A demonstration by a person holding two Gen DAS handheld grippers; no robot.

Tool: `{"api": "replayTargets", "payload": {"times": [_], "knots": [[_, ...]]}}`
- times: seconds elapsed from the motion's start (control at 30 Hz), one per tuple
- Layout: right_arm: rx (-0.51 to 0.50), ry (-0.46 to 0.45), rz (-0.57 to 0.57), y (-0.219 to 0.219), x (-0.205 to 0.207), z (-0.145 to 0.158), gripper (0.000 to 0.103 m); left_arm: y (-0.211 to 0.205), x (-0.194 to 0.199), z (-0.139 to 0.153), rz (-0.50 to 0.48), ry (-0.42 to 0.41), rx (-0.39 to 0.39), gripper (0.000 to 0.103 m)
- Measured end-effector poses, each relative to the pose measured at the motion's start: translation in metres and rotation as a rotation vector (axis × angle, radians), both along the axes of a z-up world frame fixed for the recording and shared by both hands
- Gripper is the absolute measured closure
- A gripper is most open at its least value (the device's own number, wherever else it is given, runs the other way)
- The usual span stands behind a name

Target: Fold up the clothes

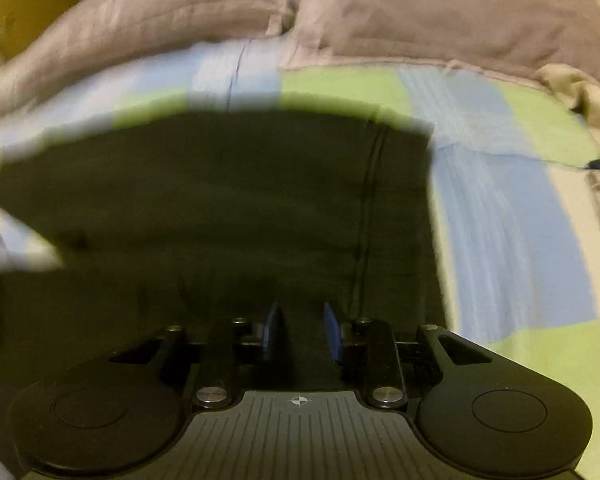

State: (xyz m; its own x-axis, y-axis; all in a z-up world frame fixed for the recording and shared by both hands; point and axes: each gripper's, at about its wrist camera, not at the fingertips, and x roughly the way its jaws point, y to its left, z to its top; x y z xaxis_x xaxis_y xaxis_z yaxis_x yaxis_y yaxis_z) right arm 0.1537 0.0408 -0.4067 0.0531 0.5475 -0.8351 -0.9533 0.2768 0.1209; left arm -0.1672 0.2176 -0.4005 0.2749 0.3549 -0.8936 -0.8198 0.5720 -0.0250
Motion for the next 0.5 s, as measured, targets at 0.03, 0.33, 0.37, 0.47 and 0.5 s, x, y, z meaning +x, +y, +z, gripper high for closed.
{"api": "replayTargets", "payload": {"times": [0.03, 0.33, 0.37, 0.47, 0.5], "knots": [[-0.02, -0.021, 0.003, 0.003, -0.004, -0.005, 0.075, -0.001, -0.003, 0.001, -0.001, 0.0, 0.005, 0.055], [-0.064, 0.041, -0.106, -0.001, 0.0, 0.005, 0.075, 0.009, -0.022, -0.015, 0.026, 0.054, -0.038, 0.056], [-0.09, 0.049, -0.117, 0.001, 0.001, 0.0, 0.075, 0.009, -0.023, -0.014, 0.018, 0.053, -0.033, 0.056], [-0.128, 0.086, -0.159, 0.013, 0.007, 0.013, 0.075, 0.011, -0.027, -0.01, -0.004, 0.056, -0.022, 0.056], [-0.111, 0.099, -0.168, 0.014, 0.008, 0.018, 0.075, 0.016, -0.029, -0.007, -0.008, 0.05, -0.013, 0.056]]}}
